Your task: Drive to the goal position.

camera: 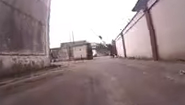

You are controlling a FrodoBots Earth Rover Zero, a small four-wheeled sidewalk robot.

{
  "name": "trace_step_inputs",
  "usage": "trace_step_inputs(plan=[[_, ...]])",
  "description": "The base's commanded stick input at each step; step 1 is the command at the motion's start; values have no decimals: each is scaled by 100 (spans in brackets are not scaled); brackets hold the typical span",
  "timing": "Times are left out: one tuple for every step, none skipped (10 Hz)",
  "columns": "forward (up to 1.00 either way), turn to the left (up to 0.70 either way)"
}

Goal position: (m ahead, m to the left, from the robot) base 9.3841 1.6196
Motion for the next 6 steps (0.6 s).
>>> trace_step_inputs(plan=[[70, 0], [70, 0], [70, 0], [70, 0], [70, 0], [70, 0]])
